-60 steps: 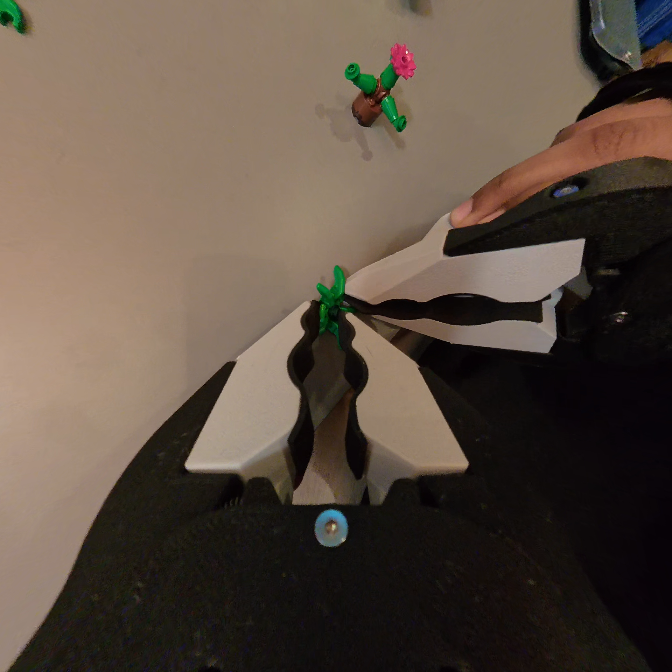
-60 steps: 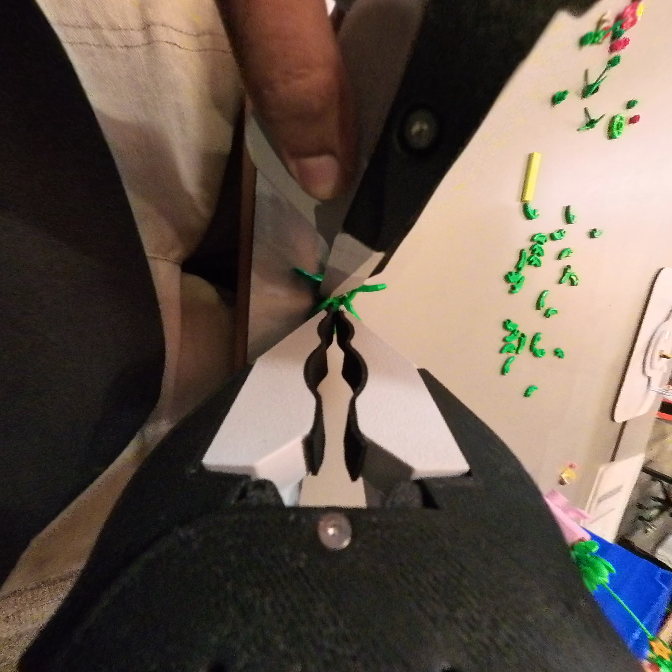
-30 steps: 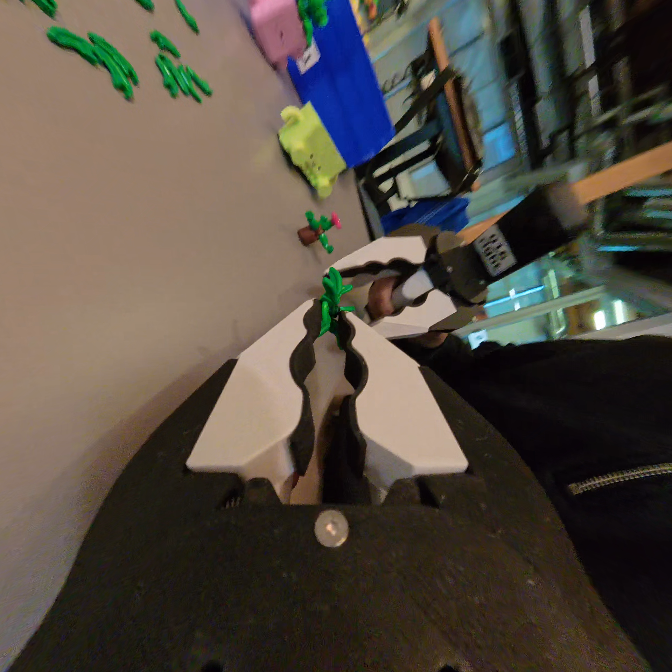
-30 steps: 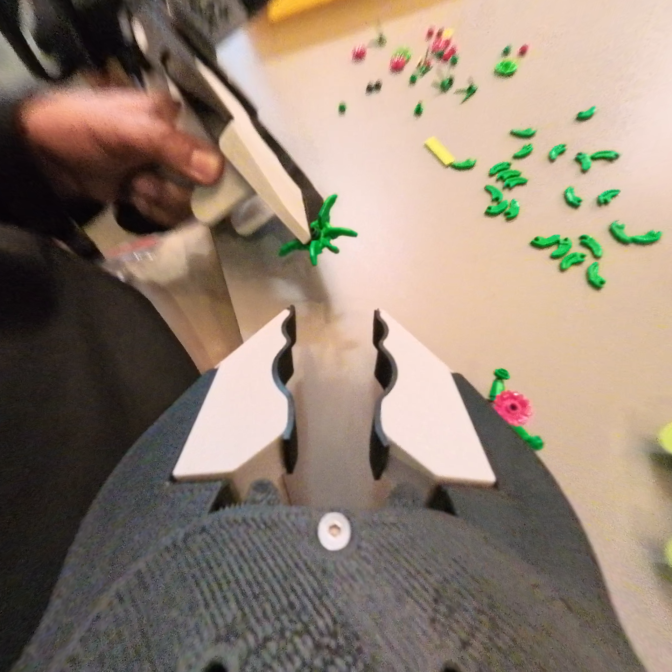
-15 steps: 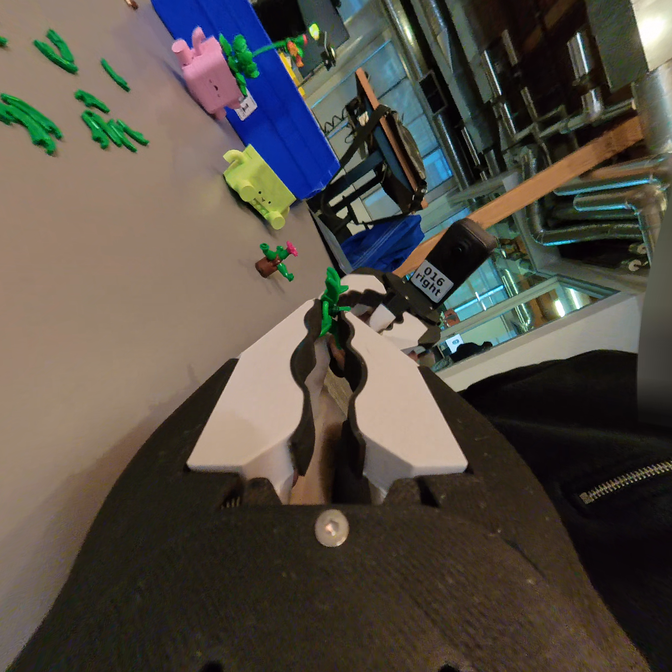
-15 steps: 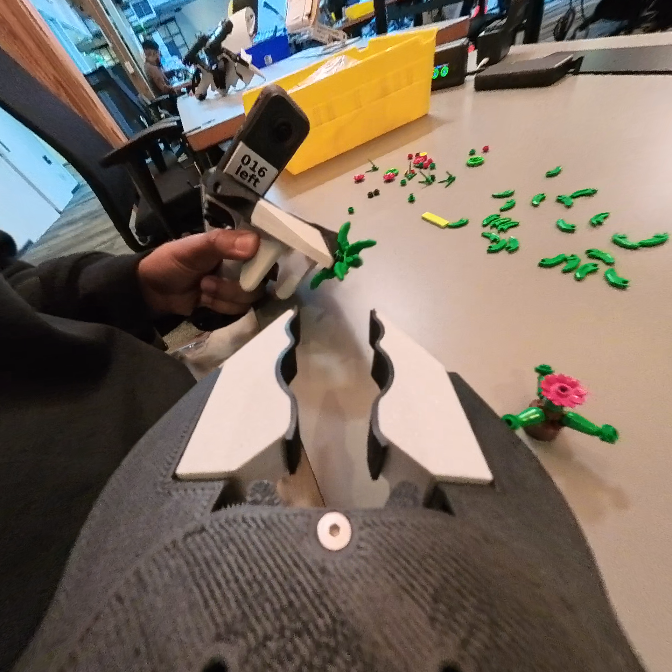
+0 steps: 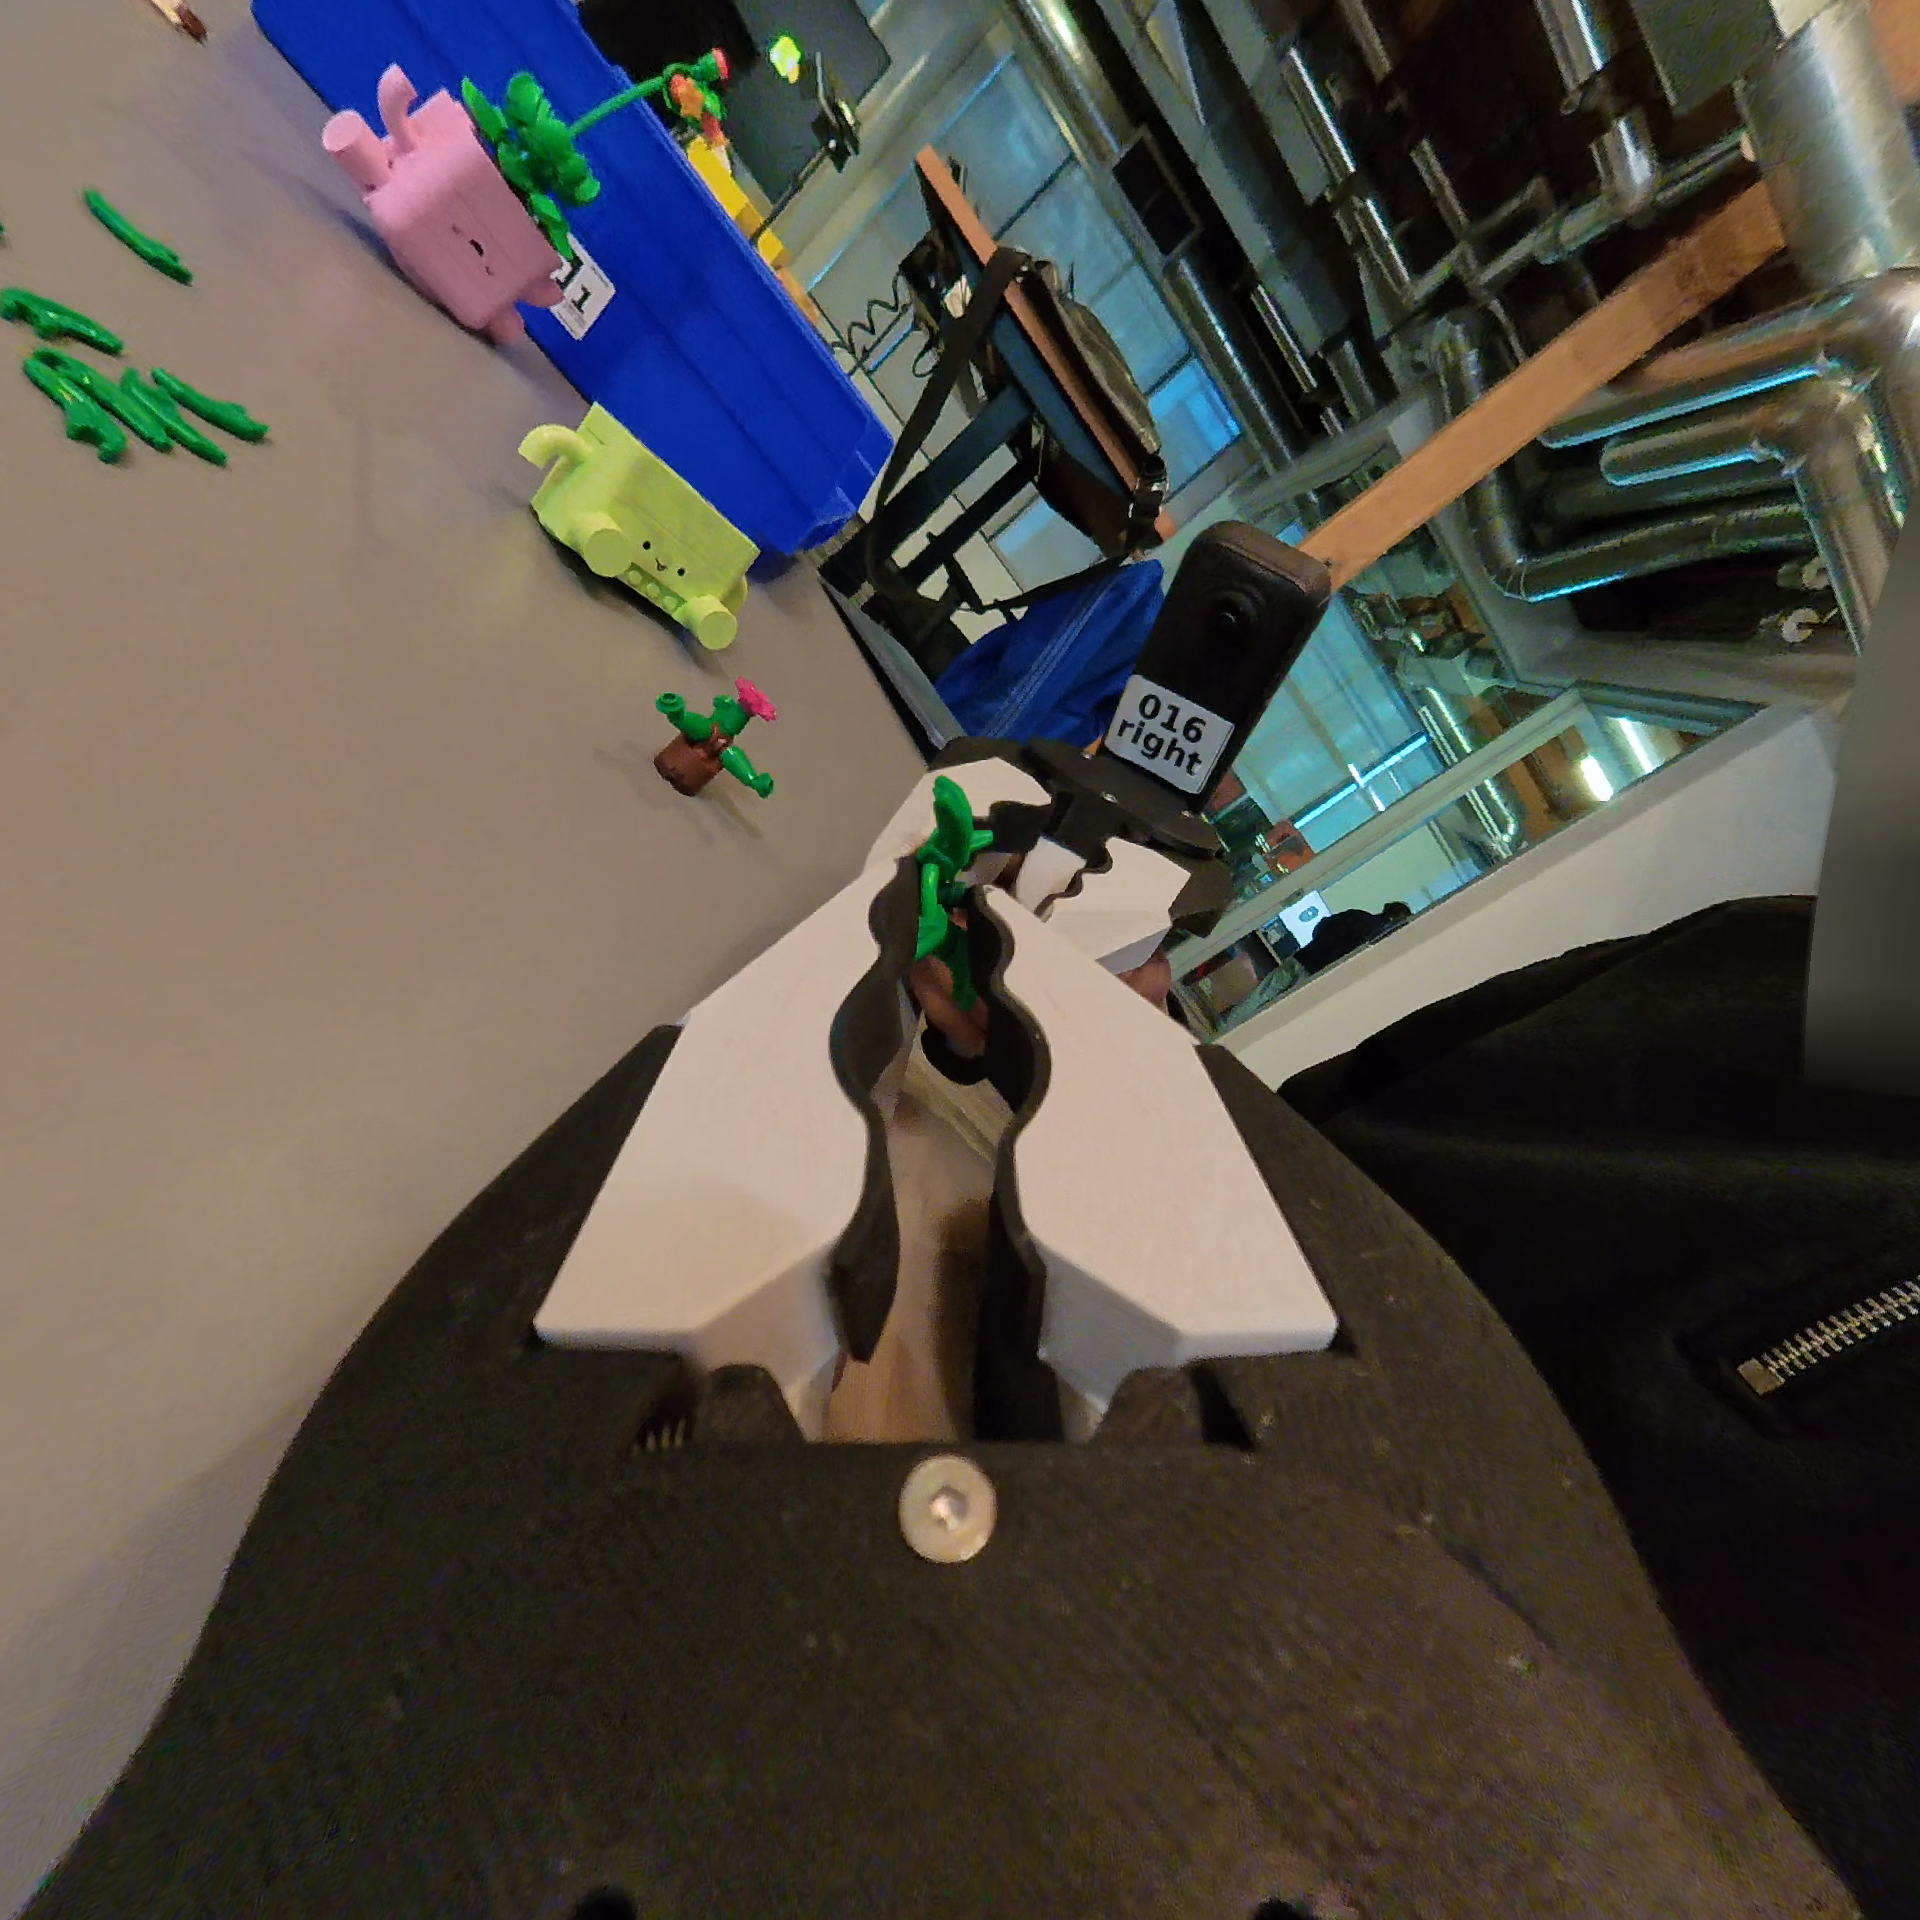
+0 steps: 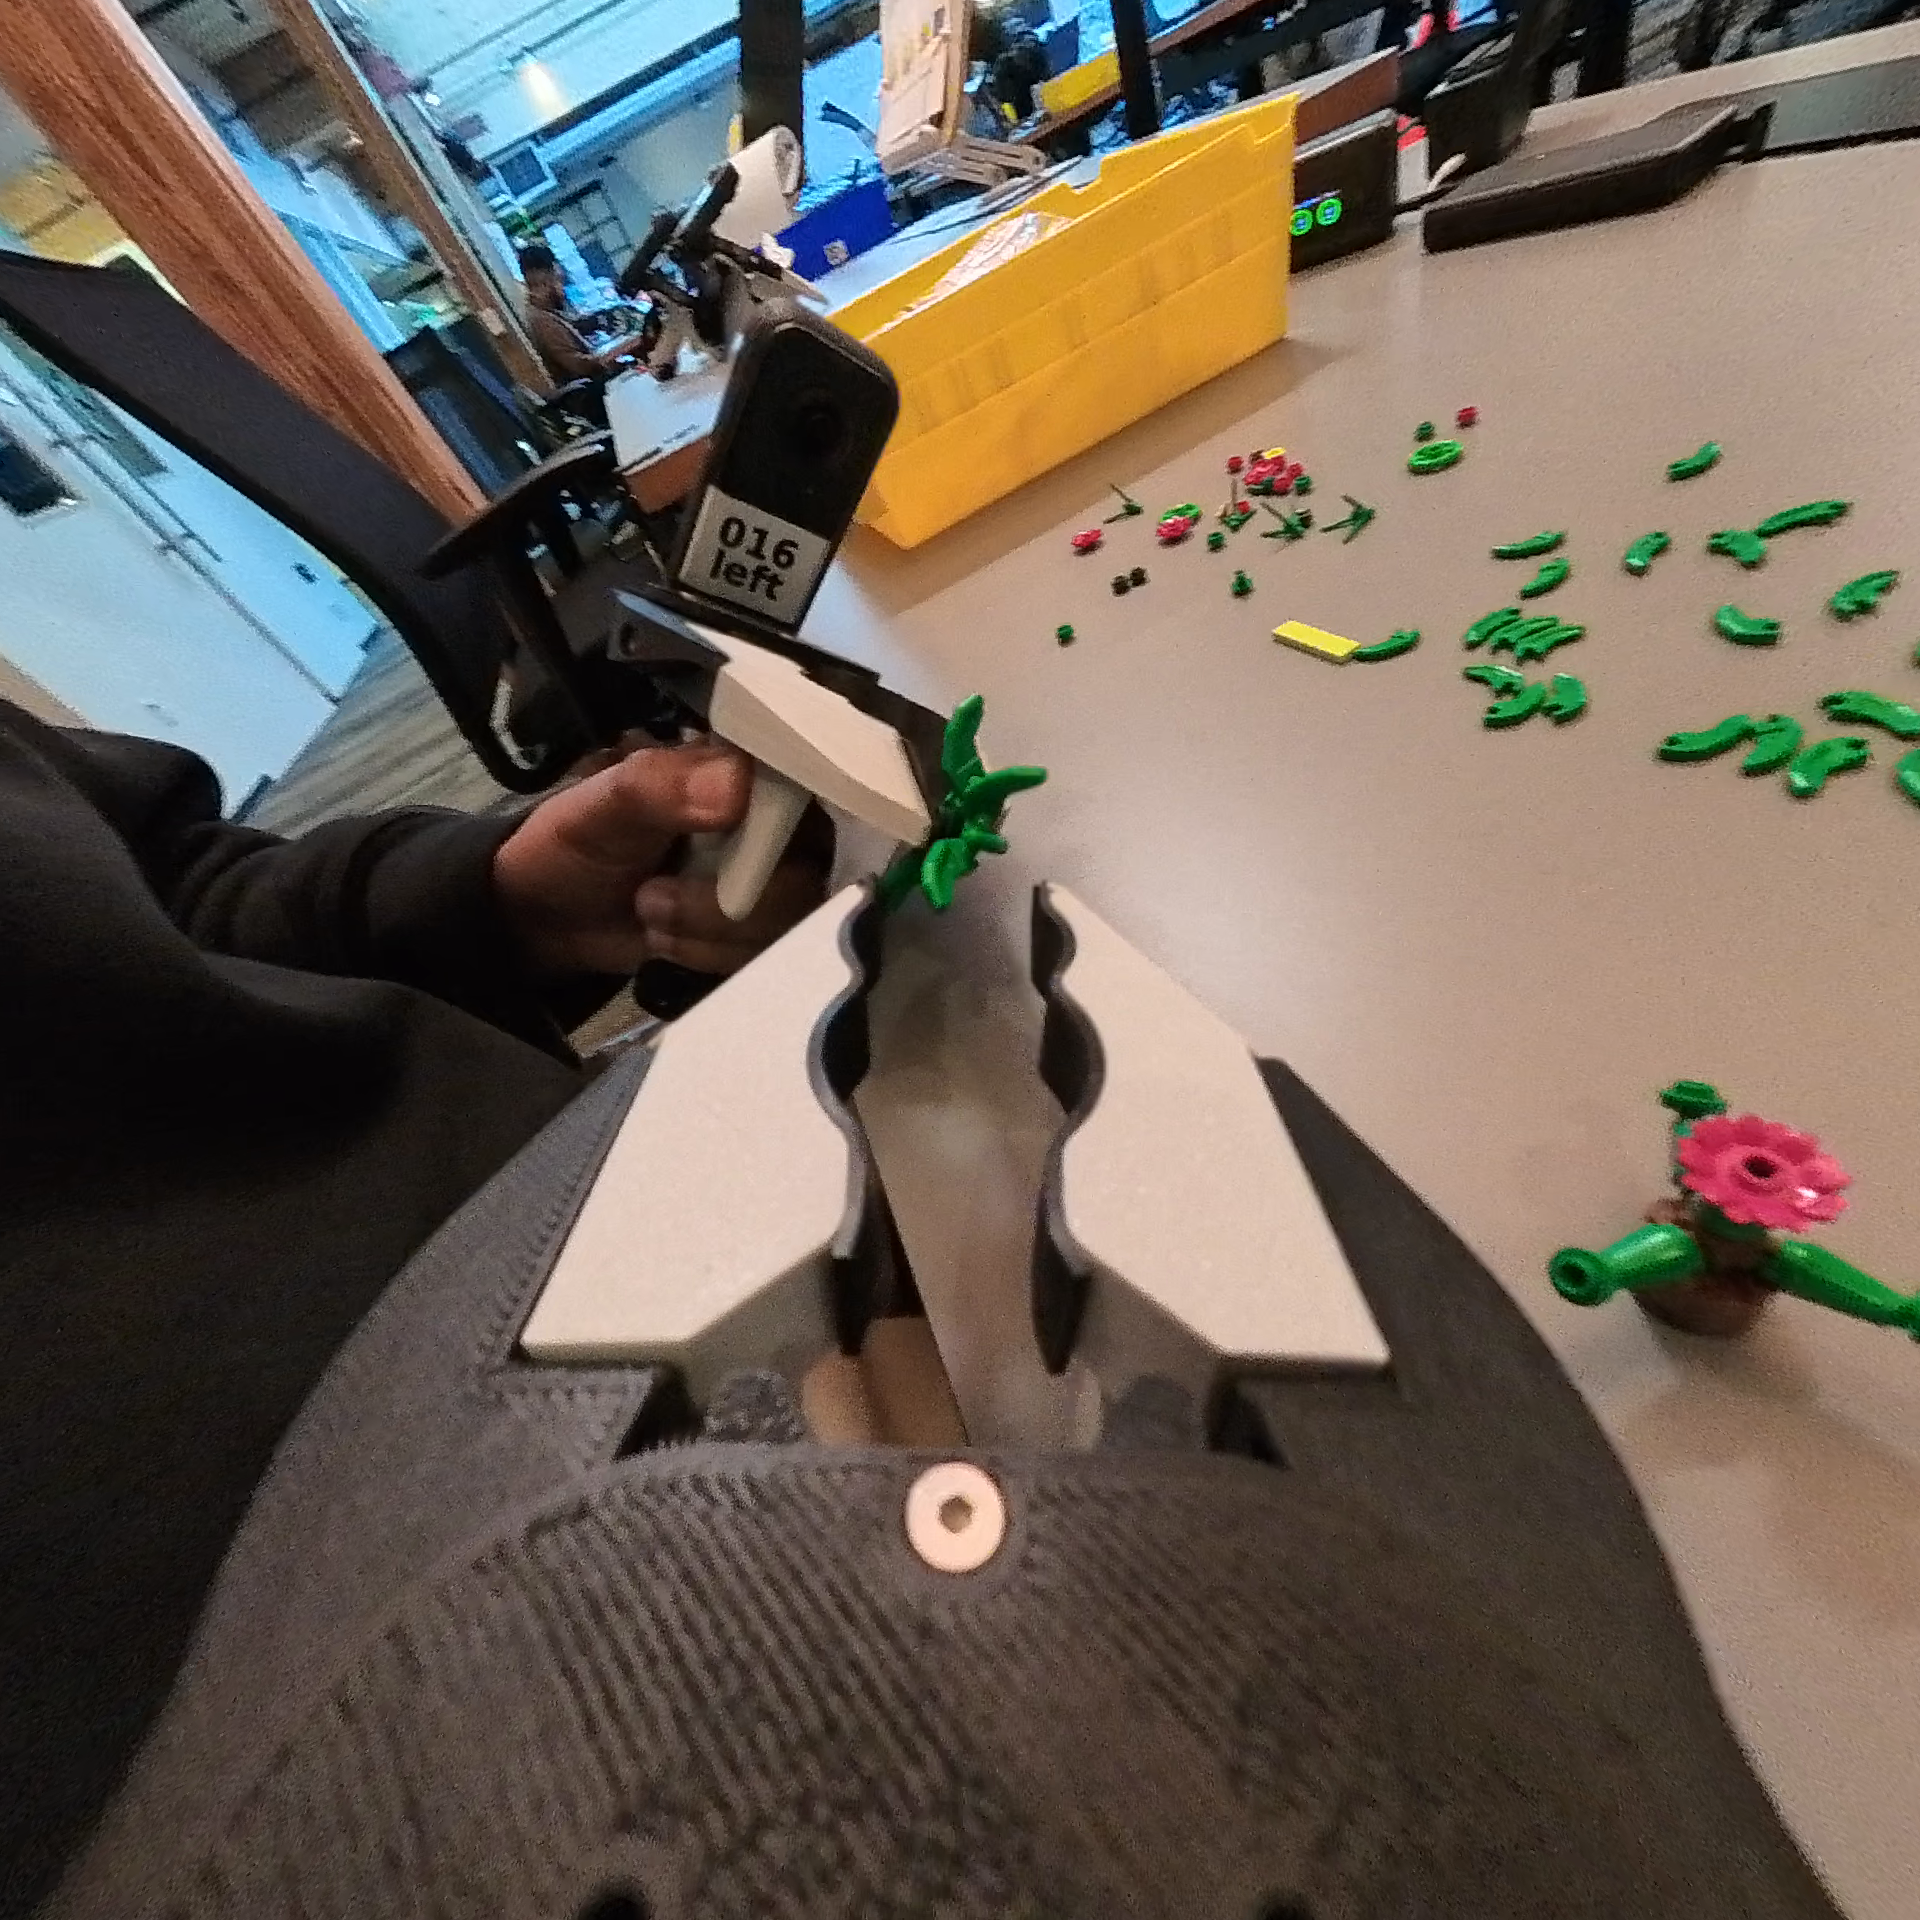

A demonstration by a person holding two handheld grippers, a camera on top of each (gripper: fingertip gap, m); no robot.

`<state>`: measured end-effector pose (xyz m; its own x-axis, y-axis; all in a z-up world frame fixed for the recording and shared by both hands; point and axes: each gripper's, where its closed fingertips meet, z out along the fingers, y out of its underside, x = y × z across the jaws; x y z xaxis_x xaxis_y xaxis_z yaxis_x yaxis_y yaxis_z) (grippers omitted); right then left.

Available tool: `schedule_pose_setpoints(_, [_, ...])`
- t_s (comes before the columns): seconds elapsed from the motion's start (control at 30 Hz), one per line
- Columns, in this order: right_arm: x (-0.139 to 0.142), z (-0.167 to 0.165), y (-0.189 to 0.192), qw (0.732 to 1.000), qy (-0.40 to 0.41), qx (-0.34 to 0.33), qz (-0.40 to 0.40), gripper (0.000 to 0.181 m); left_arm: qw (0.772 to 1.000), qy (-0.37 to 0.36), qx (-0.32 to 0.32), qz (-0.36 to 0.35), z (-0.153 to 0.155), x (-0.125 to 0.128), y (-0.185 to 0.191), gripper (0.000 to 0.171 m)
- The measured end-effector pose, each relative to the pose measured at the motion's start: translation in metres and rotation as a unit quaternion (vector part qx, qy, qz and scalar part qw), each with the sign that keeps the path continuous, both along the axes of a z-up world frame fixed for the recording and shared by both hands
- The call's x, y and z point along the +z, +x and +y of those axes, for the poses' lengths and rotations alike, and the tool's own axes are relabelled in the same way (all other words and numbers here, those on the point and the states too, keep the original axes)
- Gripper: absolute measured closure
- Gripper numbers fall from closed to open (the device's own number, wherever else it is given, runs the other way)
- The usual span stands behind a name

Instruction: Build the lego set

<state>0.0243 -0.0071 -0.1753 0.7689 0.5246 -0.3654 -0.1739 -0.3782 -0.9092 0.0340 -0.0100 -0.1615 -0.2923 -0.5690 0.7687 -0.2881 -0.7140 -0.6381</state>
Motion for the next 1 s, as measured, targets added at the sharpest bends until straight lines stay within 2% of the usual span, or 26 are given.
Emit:
schedule_pose_setpoints(0.17, [0.006, -0.001, -0.001, 1.0, 0.005, 0.012, 0.028, 0.169, 1.0, 0.019, -0.006, -0.004, -0.005, 0.0, 0.001, 0.164])
schedule_pose_setpoints(0.33, [0.013, -0.002, 0.002, 0.998, 0.013, 0.015, 0.066, 0.173, 0.999, -0.018, -0.023, -0.033, -0.008, 0.009, 0.0, 0.162])
schedule_pose_setpoints(0.53, [0.031, -0.002, 0.007, 0.987, 0.04, 0.008, 0.153, 0.174, 0.996, -0.05, -0.031, -0.061, -0.012, 0.017, 0.0, 0.142])
schedule_pose_setpoints(0.6, [0.033, -0.002, 0.007, 0.984, 0.039, 0.012, 0.174, 0.173, 0.996, -0.042, -0.018, -0.073, -0.011, 0.02, 0.0, 0.144])
schedule_pose_setpoints(0.73, [0.034, -0.002, 0.004, 0.982, 0.043, 0.016, 0.183, 0.173, 0.995, -0.035, 0.004, -0.095, -0.008, 0.025, -0.003, 0.164])
schedule_pose_setpoints(0.9, [0.033, -0.004, 0.0, 0.983, 0.041, 0.03, 0.174, 0.17, 0.994, -0.036, 0.01, -0.104, -0.004, 0.028, -0.005, 0.165])
schedule_pose_setpoints(1.0, [0.028, -0.007, -0.008, 0.987, 0.03, 0.05, 0.149, 0.16, 0.994, -0.035, 0.004, -0.107, -0.003, 0.029, -0.008, 0.165])
